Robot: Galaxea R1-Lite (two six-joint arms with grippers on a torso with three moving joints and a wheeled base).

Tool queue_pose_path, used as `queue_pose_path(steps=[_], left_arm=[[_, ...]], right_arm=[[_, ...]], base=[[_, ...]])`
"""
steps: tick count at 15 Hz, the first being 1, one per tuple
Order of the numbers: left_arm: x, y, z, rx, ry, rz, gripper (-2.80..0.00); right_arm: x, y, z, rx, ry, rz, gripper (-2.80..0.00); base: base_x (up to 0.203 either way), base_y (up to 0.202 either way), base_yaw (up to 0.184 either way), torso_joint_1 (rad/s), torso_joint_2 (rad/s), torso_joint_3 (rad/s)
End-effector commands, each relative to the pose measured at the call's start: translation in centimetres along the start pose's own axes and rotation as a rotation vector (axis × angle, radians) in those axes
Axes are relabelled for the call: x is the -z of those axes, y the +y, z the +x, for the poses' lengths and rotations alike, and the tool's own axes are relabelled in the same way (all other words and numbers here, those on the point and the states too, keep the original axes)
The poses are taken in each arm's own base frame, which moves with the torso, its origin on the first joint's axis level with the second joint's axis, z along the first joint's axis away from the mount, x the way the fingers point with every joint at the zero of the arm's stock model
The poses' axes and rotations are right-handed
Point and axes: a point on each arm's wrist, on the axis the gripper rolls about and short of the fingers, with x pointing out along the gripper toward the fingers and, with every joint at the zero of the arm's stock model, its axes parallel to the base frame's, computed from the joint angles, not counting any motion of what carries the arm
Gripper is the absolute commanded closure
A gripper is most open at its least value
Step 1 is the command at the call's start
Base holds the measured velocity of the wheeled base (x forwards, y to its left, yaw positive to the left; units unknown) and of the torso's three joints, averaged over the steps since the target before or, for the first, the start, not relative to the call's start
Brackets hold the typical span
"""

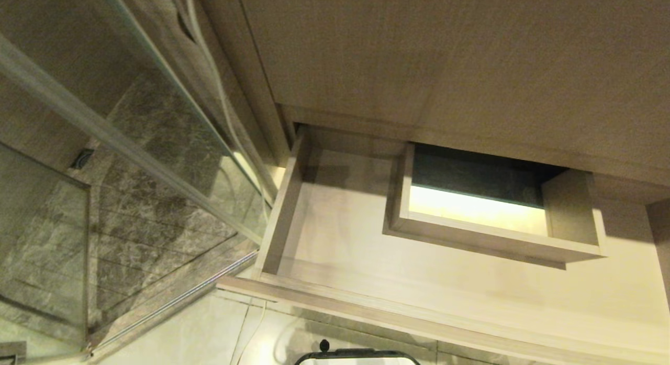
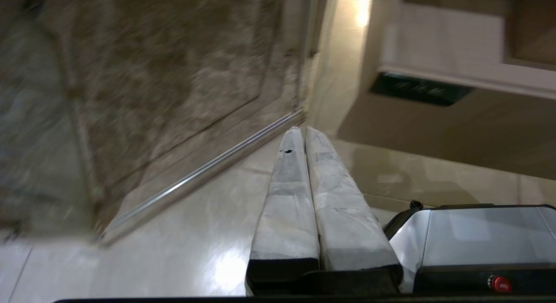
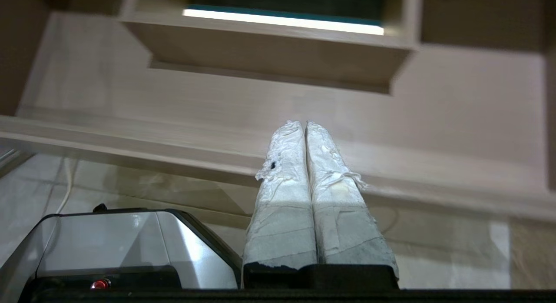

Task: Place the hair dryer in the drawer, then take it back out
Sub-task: Close the drawer

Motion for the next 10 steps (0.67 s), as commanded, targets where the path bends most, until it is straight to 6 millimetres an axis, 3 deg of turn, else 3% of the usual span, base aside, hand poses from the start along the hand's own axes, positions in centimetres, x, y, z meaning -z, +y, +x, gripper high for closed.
queue_pose_path(steps=[1, 6, 10], left_arm=[[0.00, 0.00, 0.01, 0.000, 0.001, 0.000, 0.00], [0.00, 0.00, 0.01, 0.000, 0.001, 0.000, 0.00], [0.00, 0.00, 0.01, 0.000, 0.001, 0.000, 0.00]], right_arm=[[-0.01, 0.00, 0.01, 0.001, 0.001, 0.000, 0.00], [-0.01, 0.00, 0.01, 0.001, 0.001, 0.000, 0.00], [-0.01, 0.00, 0.01, 0.001, 0.001, 0.000, 0.00]], base=[[-0.002, 0.011, -0.176, 0.003, 0.01, 0.008], [0.001, 0.010, -0.169, 0.003, 0.00, 0.005], [0.003, 0.003, -0.042, 0.001, 0.00, 0.001]])
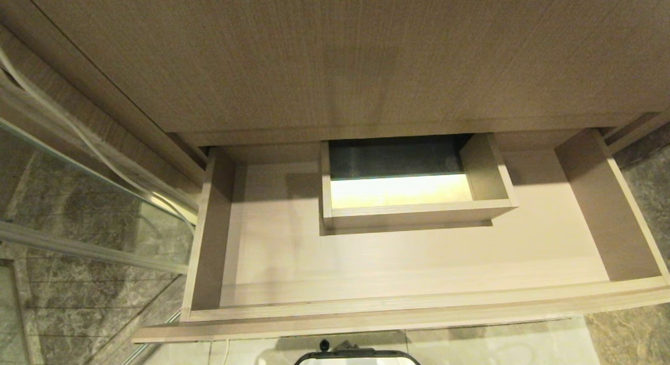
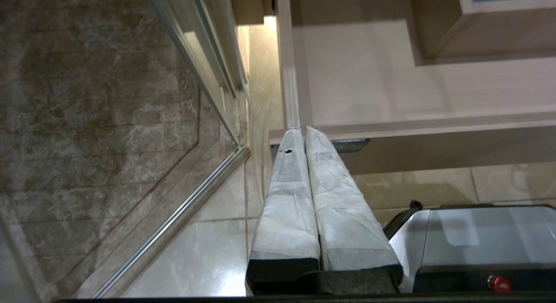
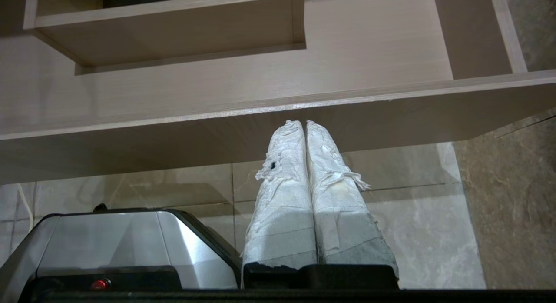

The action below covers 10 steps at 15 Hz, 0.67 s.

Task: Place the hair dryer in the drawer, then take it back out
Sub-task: Close the drawer

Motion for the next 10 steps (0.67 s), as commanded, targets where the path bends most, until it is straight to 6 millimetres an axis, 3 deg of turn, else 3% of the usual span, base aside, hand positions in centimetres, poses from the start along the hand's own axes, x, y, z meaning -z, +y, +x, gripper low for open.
queue_pose_path(steps=[1, 6, 8, 10], left_arm=[[0.0, 0.0, 0.0, 0.000, 0.000, 0.000, 0.00], [0.0, 0.0, 0.0, 0.000, 0.000, 0.000, 0.00], [0.0, 0.0, 0.0, 0.000, 0.000, 0.000, 0.00], [0.0, 0.0, 0.0, 0.000, 0.000, 0.000, 0.00]], right_arm=[[0.0, 0.0, 0.0, 0.000, 0.001, 0.000, 0.00], [-0.2, 0.0, 0.0, -0.001, -0.011, -0.057, 0.00], [-3.0, 0.1, -1.0, 0.003, -0.054, -0.060, 0.00], [-7.5, 0.3, -2.9, 0.032, -0.022, -0.069, 0.00]], base=[[0.000, 0.000, 0.000, 0.000, 0.00, 0.000], [0.000, 0.000, 0.000, 0.000, 0.00, 0.000], [0.000, 0.000, 0.000, 0.000, 0.00, 0.000], [0.000, 0.000, 0.000, 0.000, 0.00, 0.000]])
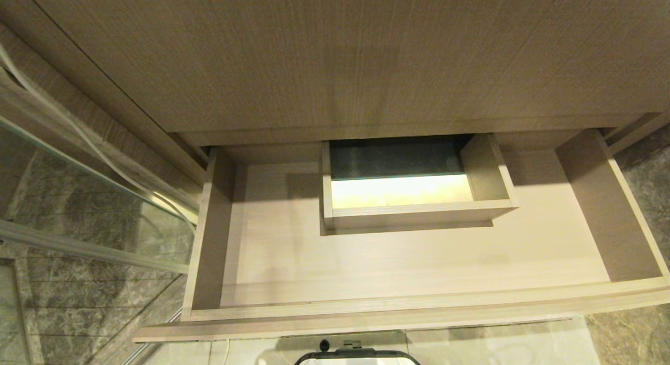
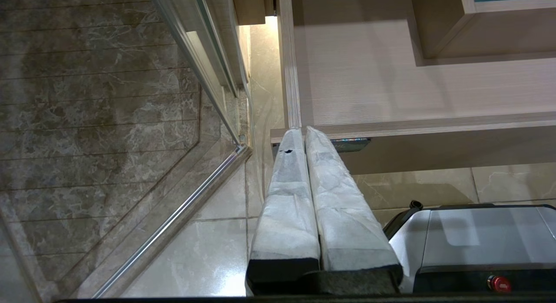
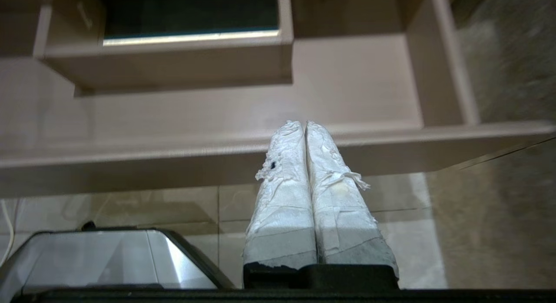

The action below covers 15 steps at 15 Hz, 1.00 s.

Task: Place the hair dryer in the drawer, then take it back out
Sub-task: Close the drawer

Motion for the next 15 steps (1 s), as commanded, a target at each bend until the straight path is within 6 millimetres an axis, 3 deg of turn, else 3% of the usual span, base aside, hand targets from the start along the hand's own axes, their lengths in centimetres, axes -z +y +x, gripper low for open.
queue_pose_path(steps=[1, 3, 5, 9, 15], left_arm=[[0.0, 0.0, 0.0, 0.000, 0.001, 0.000, 0.00], [0.0, 0.0, 0.0, 0.000, 0.001, 0.000, 0.00], [0.0, 0.0, 0.0, 0.000, 0.001, 0.000, 0.00], [0.0, 0.0, 0.0, 0.000, 0.001, 0.000, 0.00], [0.0, 0.0, 0.0, -0.001, 0.001, 0.000, 0.00]], right_arm=[[-5.2, -0.2, -1.9, 0.023, 0.080, -0.009, 0.00], [-9.3, -0.4, -3.2, 0.042, 0.206, -0.019, 0.00], [-12.4, -0.5, -2.2, 0.073, 0.423, -0.040, 0.00], [-13.7, -0.8, 1.1, 0.248, 0.764, -0.115, 0.00], [-13.2, -0.7, 8.7, 0.411, 1.241, 0.061, 0.00]], base=[[0.000, 0.000, 0.000, 0.000, 0.00, 0.000], [0.000, 0.000, 0.000, 0.000, 0.00, 0.000], [0.000, 0.000, 0.000, 0.000, 0.00, 0.000], [0.000, 0.000, 0.000, 0.000, 0.00, 0.000], [0.000, 0.000, 0.000, 0.000, 0.00, 0.000]])
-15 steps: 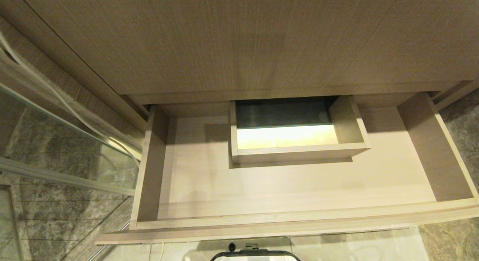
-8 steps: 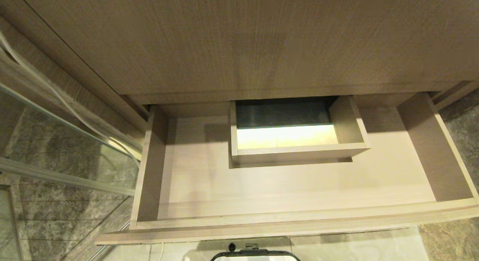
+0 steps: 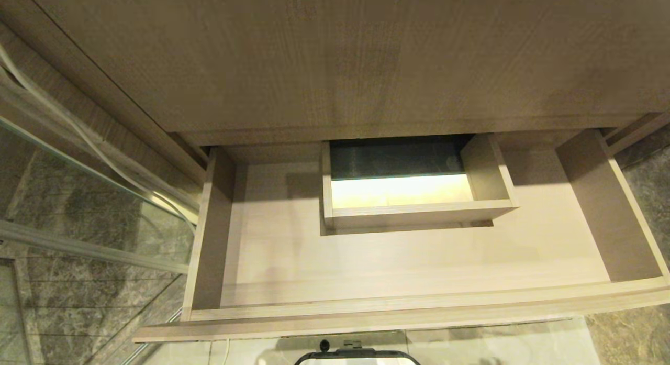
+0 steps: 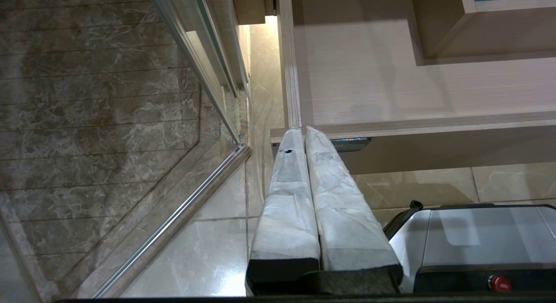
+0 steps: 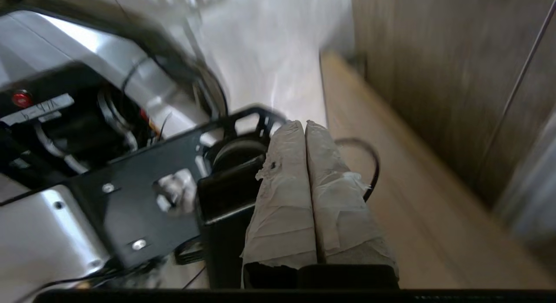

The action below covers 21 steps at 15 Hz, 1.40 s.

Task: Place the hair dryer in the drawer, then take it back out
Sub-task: Close the drawer

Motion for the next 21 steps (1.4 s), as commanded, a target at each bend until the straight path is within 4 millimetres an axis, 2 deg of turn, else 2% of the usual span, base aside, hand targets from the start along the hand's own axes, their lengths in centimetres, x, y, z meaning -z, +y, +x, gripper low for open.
queue_pose_path(steps=[1, 6, 12, 18, 21], left_arm=[[0.0, 0.0, 0.0, 0.000, 0.001, 0.000, 0.00], [0.0, 0.0, 0.0, 0.000, 0.001, 0.000, 0.00], [0.0, 0.0, 0.0, -0.001, 0.001, 0.000, 0.00], [0.0, 0.0, 0.0, 0.000, 0.001, 0.000, 0.00], [0.0, 0.0, 0.0, 0.000, 0.000, 0.000, 0.00]], right_arm=[[-3.0, 1.7, 3.1, 0.060, 0.201, 0.013, 0.00], [-3.9, 3.7, 9.7, 0.135, 0.422, -0.039, 0.00], [-6.6, 6.3, 16.5, 0.146, 0.477, -0.078, 0.00], [-9.6, 8.3, 20.9, 0.116, 0.431, -0.139, 0.00], [-10.7, 8.8, 21.8, 0.112, 0.421, -0.144, 0.00]], base=[[0.000, 0.000, 0.000, 0.000, 0.00, 0.000], [0.000, 0.000, 0.000, 0.000, 0.00, 0.000], [0.000, 0.000, 0.000, 0.000, 0.00, 0.000], [0.000, 0.000, 0.000, 0.000, 0.00, 0.000], [0.000, 0.000, 0.000, 0.000, 0.00, 0.000]])
